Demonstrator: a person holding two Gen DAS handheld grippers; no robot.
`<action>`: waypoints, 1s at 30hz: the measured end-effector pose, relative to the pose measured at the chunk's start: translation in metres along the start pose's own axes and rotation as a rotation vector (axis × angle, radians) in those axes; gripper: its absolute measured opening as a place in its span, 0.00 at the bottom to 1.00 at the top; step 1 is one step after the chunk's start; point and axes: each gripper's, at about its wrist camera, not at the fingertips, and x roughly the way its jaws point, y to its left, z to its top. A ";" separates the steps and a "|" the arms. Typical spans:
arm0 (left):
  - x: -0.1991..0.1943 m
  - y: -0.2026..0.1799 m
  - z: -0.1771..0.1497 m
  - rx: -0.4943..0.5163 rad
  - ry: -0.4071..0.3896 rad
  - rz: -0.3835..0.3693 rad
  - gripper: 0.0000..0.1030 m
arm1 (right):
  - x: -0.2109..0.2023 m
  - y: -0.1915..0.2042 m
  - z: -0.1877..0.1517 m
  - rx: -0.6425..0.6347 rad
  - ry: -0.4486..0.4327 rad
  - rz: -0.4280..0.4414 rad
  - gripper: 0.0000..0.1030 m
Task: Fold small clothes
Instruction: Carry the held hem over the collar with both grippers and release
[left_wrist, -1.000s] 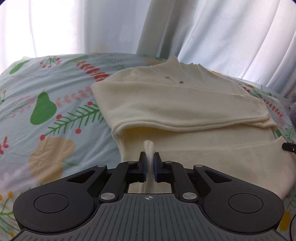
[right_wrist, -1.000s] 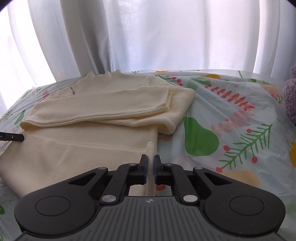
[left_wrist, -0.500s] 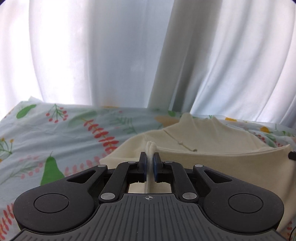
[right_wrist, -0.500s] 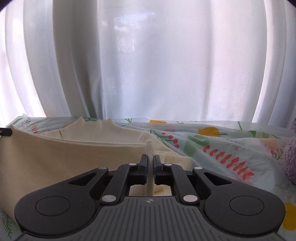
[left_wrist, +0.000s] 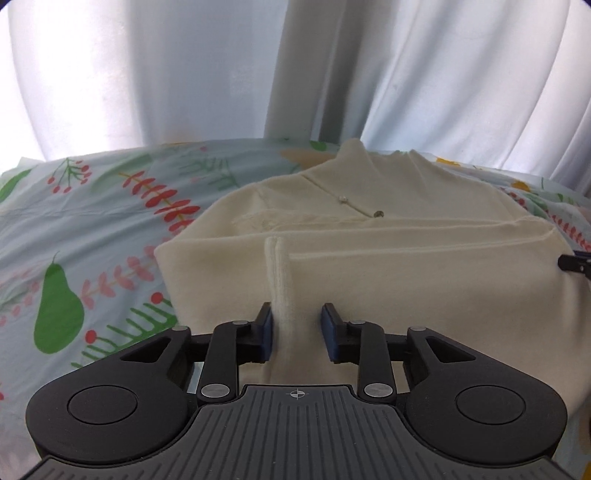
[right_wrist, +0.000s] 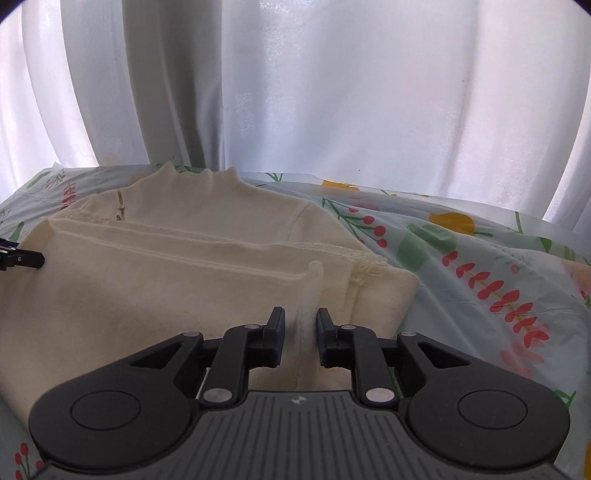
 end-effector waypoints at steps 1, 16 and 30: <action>-0.002 -0.001 0.002 0.006 -0.005 0.014 0.10 | 0.000 0.002 0.000 -0.014 0.002 -0.005 0.16; -0.005 -0.027 0.111 0.082 -0.280 0.184 0.09 | 0.017 0.004 0.073 -0.077 -0.166 -0.178 0.06; 0.024 -0.009 0.070 0.052 -0.090 0.140 0.46 | 0.013 -0.019 0.055 0.118 -0.075 -0.048 0.43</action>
